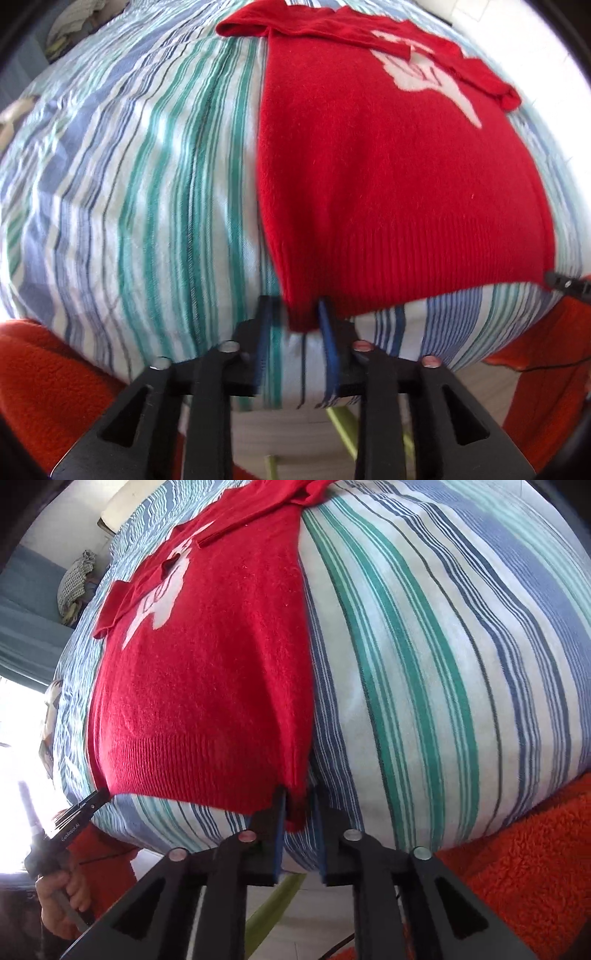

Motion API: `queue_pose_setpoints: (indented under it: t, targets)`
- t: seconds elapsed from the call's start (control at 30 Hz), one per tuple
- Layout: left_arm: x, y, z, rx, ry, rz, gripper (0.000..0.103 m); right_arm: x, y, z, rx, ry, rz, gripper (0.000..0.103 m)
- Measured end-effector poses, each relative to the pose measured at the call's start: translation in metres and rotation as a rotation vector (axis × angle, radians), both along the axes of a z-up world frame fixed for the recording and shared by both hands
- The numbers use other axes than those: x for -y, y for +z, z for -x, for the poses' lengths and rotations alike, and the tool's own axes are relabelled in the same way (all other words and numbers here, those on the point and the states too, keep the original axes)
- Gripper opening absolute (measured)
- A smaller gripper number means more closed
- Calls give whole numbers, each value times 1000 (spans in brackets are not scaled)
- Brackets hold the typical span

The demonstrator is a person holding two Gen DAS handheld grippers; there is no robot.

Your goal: Fold small clothes

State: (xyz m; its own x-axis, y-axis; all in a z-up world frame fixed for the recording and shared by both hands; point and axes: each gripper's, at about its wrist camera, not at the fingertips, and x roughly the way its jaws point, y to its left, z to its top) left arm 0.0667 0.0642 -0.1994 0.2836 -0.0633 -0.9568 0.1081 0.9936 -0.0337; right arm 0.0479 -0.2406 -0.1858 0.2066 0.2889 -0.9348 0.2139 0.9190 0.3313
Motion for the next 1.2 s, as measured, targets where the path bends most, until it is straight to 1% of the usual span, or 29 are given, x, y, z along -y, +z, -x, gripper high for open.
queue_pose_setpoints:
  t: [0.03, 0.1, 0.13, 0.2, 0.27, 0.3, 0.33, 0.37, 0.4, 0.43, 0.5, 0.57, 0.63, 0.73, 0.83, 0.9, 0.93, 0.97, 1.0, 1.07, 1.1, 1.17, 1.2]
  targets:
    - [-2, 0, 4, -21, 4, -31, 51, 2, 3, 2, -18, 9, 5, 26]
    - [-11, 0, 14, -68, 20, -73, 52, 7, 11, 6, -47, 32, 40, 30]
    - [-17, 3, 20, -82, 32, -74, 52, 11, 19, 7, -47, 48, 78, 30]
    - [-36, 16, 34, -68, 71, -39, 52, 19, 44, 5, 1, 95, 174, 30]
    - [-57, 36, 44, -16, 128, 4, 56, 22, 75, -8, 78, 159, 284, 30]
    - [-68, 46, 46, 17, 164, 14, 64, 19, 93, -20, 132, 209, 340, 30]
    - [-79, 55, 46, 59, 204, 22, 68, 15, 106, -32, 180, 259, 380, 33]
    - [-89, 63, 44, 104, 240, 34, 69, 8, 117, -48, 228, 316, 415, 36]
    - [-98, 68, 42, 150, 277, 49, 69, -2, 125, -67, 282, 386, 432, 44]
    - [-105, 72, 37, 185, 309, 61, 69, -12, 128, -85, 330, 454, 425, 50]
    - [-120, 73, 33, 274, 374, 85, 69, -33, 122, -122, 405, 581, 395, 50]
    - [-124, 68, 29, 310, 416, 80, 69, -57, 103, -159, 447, 675, 421, 50]
    - [-125, 61, 27, 300, 431, 83, 69, -80, 79, -188, 469, 738, 468, 50]
    - [-126, 51, 25, 264, 457, 98, 69, -105, 48, -219, 465, 769, 470, 50]
    - [-120, 49, 20, 259, 444, 76, 69, -115, 19, -247, 433, 725, 490, 49]
    - [-115, 49, 15, 253, 431, 69, 69, -106, 9, -262, 389, 642, 461, 23]
    - [-114, 49, 15, 254, 426, 71, 69, -95, 14, -264, 404, 591, 458, 7]
    - [-113, 50, 15, 256, 422, 72, 69, -80, 25, -263, 432, 535, 458, 7]
    - [-112, 50, 15, 259, 418, 70, 69, -57, 41, -260, 472, 462, 431, 7]
    - [-113, 49, 15, 258, 414, 70, 69, -2, 73, -247, 523, 302, 409, 7]
    - [-113, 48, 15, 255, 414, 71, 69, 37, 90, -236, 542, 195, 394, 7]
    - [-112, 44, 14, 243, 417, 77, 69, 108, 113, -210, 550, 4, 387, 7]
    - [-112, 42, 13, 233, 420, 84, 69, 136, 120, -197, 550, -68, 385, 7]
